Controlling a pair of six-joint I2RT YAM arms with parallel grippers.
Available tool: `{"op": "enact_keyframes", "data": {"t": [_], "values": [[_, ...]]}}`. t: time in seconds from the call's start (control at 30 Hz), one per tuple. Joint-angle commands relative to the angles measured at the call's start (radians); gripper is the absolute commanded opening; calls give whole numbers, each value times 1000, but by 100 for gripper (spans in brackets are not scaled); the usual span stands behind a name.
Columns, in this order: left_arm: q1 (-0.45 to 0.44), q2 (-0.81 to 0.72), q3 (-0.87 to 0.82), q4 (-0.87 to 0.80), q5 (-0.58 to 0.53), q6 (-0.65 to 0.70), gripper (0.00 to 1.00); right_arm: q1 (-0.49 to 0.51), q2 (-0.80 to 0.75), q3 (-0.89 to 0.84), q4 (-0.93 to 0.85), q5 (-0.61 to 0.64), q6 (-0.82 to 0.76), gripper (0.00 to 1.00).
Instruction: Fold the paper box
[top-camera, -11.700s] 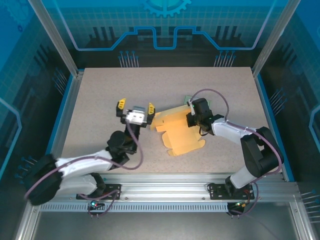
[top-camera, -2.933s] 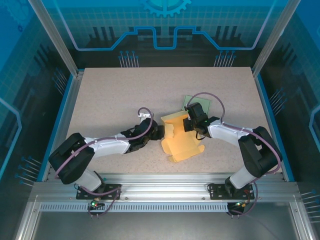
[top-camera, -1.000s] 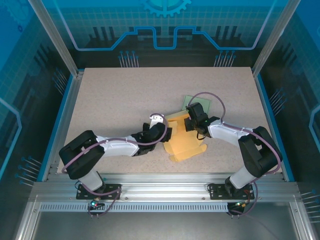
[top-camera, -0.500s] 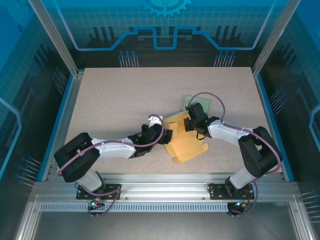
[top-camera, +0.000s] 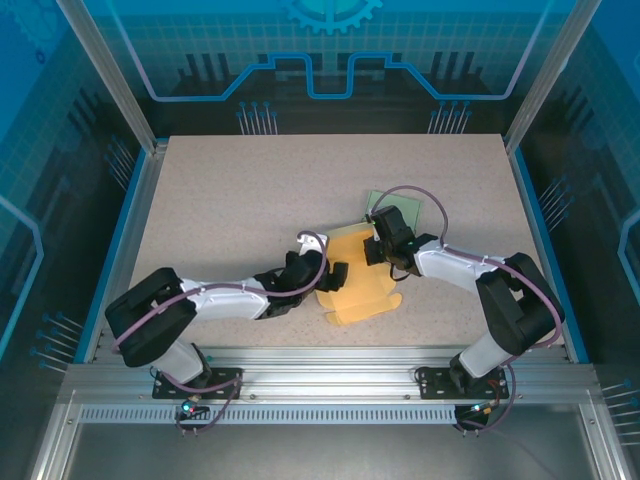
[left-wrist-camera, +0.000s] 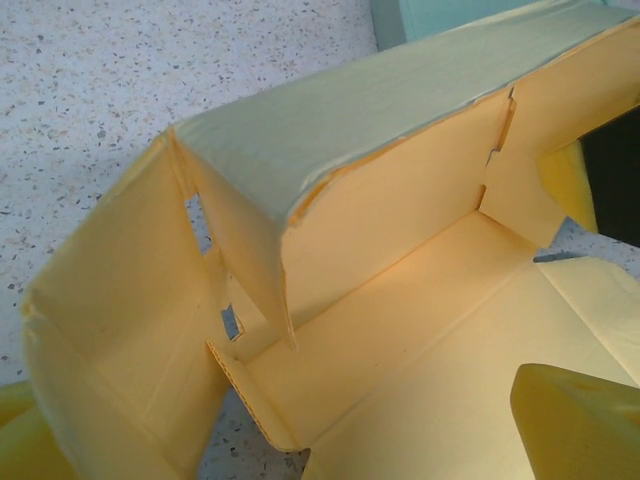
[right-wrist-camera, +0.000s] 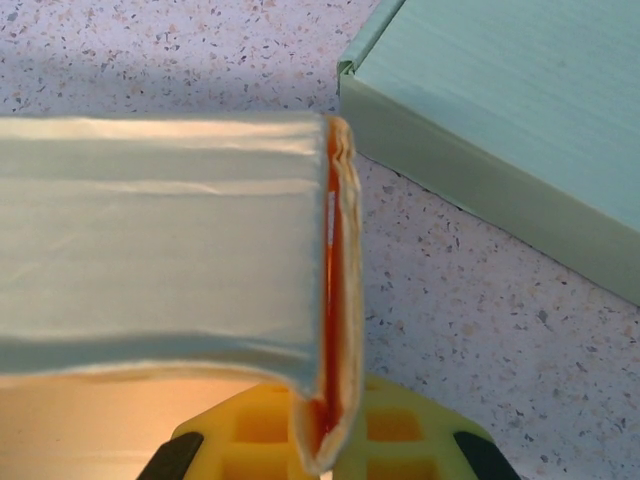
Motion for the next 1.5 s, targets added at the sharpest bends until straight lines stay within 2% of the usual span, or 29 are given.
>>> {"op": "enact_keyframes", "data": {"t": [0.0, 0.17, 0.3, 0.5, 0.7, 0.93, 1.07, 1.23, 1.47], "values": [[-6, -65, -27, 11, 5, 1, 99, 14, 14, 21, 10, -19, 11, 0], [-6, -176, -55, -29, -12, -7, 99, 14, 18, 24, 7, -17, 8, 0], [8, -289, -86, -145, -124, -52, 98, 14, 19, 24, 8, -17, 10, 0], [105, -363, -112, -344, -169, -205, 85, 14, 19, 24, 7, -15, 11, 0], [128, -264, -68, -400, -164, -209, 83, 13, 19, 24, 7, -15, 8, 0], [109, -117, 1, -298, -99, -99, 89, 14, 18, 24, 6, -14, 8, 0], [77, -100, 22, -255, -60, -51, 89, 14, 18, 24, 6, -12, 6, 0], [67, -89, 35, -259, 6, -69, 90, 13, 19, 27, 6, -12, 5, 0], [65, -59, 35, -247, 16, -69, 91, 14, 24, 28, 5, -17, 8, 0]]}}
